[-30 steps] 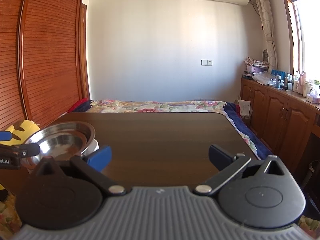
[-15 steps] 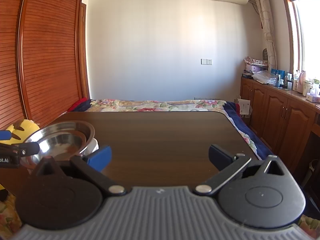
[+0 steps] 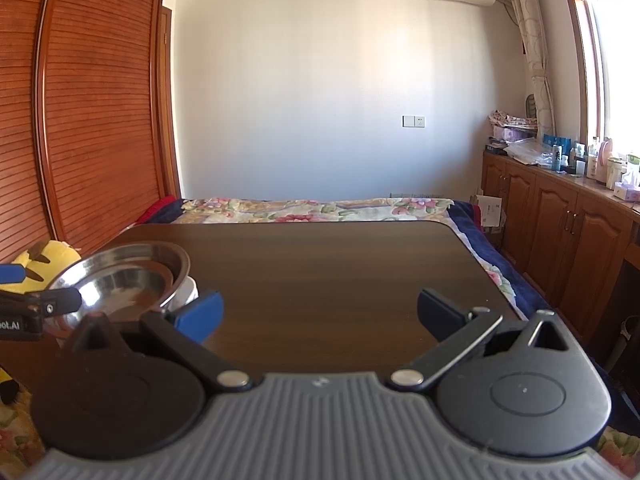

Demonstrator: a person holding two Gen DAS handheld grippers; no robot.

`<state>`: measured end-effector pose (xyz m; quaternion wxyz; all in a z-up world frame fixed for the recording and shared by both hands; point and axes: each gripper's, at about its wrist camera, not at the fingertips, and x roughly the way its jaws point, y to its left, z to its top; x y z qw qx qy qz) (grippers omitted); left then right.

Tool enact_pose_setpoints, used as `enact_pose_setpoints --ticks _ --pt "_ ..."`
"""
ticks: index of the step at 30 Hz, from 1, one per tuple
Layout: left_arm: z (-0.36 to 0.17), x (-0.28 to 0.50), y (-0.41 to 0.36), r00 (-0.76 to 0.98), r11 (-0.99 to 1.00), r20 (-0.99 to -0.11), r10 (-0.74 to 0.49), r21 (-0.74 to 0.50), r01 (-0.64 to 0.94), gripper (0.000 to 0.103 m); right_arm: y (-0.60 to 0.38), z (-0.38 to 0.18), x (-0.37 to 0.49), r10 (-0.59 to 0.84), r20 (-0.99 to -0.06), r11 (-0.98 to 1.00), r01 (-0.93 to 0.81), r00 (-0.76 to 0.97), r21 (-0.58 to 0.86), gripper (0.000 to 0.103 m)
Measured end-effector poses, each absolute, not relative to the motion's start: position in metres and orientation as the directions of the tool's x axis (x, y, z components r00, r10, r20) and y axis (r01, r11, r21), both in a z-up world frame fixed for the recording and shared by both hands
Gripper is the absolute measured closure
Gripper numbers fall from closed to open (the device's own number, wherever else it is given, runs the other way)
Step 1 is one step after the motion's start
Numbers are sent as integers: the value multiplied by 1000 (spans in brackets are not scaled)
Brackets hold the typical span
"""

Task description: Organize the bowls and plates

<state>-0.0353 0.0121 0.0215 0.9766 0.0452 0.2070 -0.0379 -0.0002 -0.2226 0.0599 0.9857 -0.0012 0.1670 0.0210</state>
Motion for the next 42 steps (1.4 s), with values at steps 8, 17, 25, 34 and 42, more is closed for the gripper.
enact_pose_setpoints --ticks 8,17,25,34,42 --pt "21 -35 12 912 993 -408 -55 73 93 1 -224 59 0 42 -332 999 -42 942 7 0" --pt "21 -35 12 911 993 -408 -56 72 93 1 -225 58 0 42 -331 999 -41 943 8 0" --pt "21 -35 12 911 993 -408 -56 72 94 1 -225 58 0 43 -333 999 -42 942 12 0" --pt "21 -35 12 911 993 -409 -56 71 93 1 -224 58 0 45 -337 999 -43 940 14 0" --pt "21 -35 11 911 993 -409 -56 71 94 1 -226 59 -1 44 -336 999 -41 941 16 0"
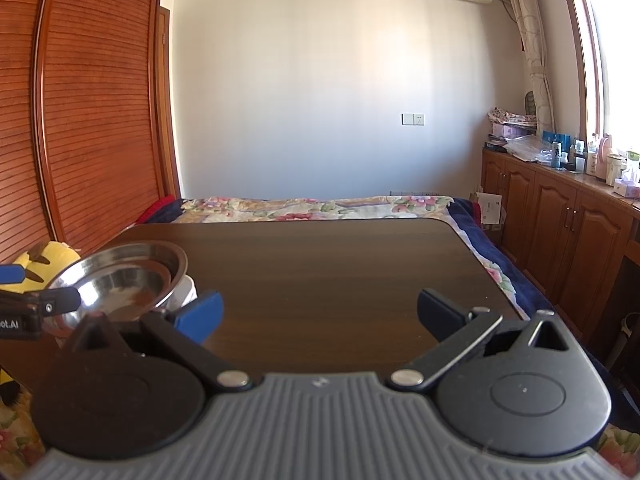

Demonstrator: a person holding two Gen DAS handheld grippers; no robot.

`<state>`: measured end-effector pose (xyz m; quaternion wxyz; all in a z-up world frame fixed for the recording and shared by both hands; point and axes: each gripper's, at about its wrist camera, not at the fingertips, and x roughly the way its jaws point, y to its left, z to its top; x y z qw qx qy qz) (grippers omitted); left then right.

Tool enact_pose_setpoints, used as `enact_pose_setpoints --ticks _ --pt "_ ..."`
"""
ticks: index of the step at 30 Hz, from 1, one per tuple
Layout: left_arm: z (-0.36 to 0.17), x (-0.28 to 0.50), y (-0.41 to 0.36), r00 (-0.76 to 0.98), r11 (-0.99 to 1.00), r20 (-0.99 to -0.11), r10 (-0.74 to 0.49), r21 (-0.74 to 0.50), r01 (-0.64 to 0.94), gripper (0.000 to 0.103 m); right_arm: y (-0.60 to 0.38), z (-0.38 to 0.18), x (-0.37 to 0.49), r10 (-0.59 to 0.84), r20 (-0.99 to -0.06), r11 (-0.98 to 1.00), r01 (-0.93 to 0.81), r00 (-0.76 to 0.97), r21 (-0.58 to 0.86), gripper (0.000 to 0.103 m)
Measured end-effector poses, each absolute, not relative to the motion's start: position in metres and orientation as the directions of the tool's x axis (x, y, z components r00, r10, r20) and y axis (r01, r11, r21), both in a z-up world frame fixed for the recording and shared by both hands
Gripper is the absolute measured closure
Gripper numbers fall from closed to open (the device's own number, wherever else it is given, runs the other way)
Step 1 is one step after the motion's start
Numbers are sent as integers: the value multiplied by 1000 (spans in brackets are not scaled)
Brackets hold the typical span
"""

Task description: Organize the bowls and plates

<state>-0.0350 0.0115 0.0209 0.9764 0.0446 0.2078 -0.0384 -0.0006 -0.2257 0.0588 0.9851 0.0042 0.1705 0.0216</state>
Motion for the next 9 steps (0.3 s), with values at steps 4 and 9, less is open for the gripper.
enact_pose_setpoints --ticks 4,9 --pt "20 -35 11 911 993 -409 -57 71 94 1 -226 59 0 43 -335 999 -40 941 16 0" --pt "20 -34 11 910 993 -410 -58 72 95 1 -226 58 -1 44 -338 999 -41 940 17 0"
